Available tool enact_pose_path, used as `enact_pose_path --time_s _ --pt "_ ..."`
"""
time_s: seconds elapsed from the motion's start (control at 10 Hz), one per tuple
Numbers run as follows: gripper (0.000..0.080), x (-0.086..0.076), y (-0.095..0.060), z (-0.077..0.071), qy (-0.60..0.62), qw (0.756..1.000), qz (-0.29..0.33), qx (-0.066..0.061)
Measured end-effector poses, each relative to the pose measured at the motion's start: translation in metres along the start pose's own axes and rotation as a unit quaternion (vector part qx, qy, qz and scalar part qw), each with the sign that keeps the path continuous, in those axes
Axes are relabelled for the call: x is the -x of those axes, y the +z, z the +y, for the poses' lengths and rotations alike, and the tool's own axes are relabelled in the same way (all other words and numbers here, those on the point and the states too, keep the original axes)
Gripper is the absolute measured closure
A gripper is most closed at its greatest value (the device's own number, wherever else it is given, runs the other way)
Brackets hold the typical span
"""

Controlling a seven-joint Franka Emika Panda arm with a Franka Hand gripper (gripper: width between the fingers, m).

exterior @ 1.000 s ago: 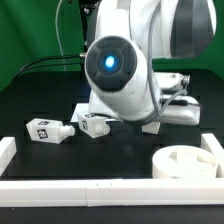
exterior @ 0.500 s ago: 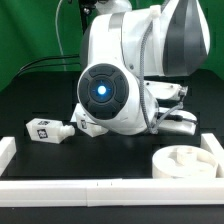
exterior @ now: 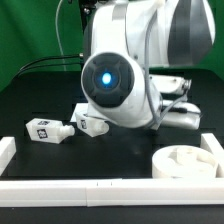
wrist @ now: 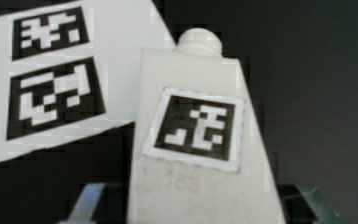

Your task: Assemble stool

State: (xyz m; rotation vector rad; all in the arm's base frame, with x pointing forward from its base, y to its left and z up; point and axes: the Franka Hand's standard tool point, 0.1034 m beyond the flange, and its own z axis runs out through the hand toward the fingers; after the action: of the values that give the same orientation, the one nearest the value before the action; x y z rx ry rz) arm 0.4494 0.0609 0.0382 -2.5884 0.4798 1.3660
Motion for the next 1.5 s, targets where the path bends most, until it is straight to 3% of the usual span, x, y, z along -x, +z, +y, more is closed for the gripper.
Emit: enact_pose_path --time_s 0.2,0.4,0.6,0.8,0.9,1.0,1.1,1.3,1.5 --pt "0.0478 0.014 -0.044 -0.012 -0.039 0.996 0.085 0.003" --pt "0.0478 0.011 -0.041 -0.013 -0.039 0.988 0.149 -0.003" --pt "0.0476 0.011 -0.05 -0.019 -0.044 0.978 0.201 -0.008" --pt "0.0476 0.023 -0.097 -0.037 -0.104 0.961 0.256 0.03" --pt "0.0476 0.034 -0.111 -0.047 -0.129 0.952 0.274 0.048" --pt "0.0476 0.038 -0.113 -0.055 -0.116 0.937 0.326 0.035" --pt "0.0476 0.039 -0.109 -0.053 -0.12 0.926 0.357 0.03" --pt "0.0476 0.033 -0.116 -0.058 -0.126 0.899 0.42 0.02" --pt "0.0476 0.021 -0.141 -0.074 -0.177 0.86 0.473 0.073"
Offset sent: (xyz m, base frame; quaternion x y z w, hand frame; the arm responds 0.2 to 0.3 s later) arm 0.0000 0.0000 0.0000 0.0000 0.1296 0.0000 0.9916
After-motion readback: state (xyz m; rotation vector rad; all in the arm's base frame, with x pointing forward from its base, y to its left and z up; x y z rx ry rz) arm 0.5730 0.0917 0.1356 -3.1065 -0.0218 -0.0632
